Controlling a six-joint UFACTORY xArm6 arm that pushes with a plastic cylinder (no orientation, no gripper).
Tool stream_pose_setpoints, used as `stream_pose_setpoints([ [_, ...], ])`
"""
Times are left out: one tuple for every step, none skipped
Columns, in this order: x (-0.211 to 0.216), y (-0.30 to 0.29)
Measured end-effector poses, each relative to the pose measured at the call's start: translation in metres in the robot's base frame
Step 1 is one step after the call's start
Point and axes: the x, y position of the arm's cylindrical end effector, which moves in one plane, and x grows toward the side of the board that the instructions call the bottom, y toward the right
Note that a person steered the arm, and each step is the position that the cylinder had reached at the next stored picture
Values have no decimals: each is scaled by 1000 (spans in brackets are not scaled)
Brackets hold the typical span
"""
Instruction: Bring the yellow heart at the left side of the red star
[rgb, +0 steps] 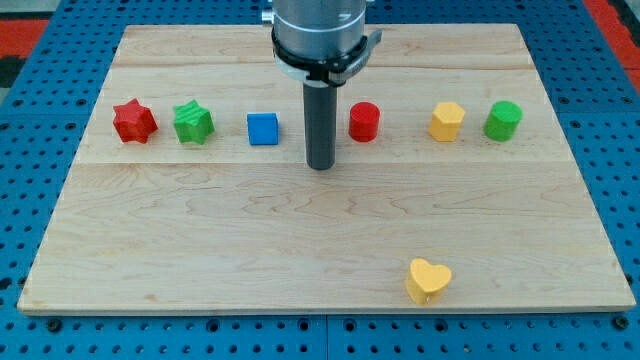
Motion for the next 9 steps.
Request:
stream_pose_setpoints([
  [-18,-4],
  [-23,-7],
  [-1,24],
  [45,73],
  [95,161],
  [156,177],
  [182,153],
  [173,77],
  [154,2],
])
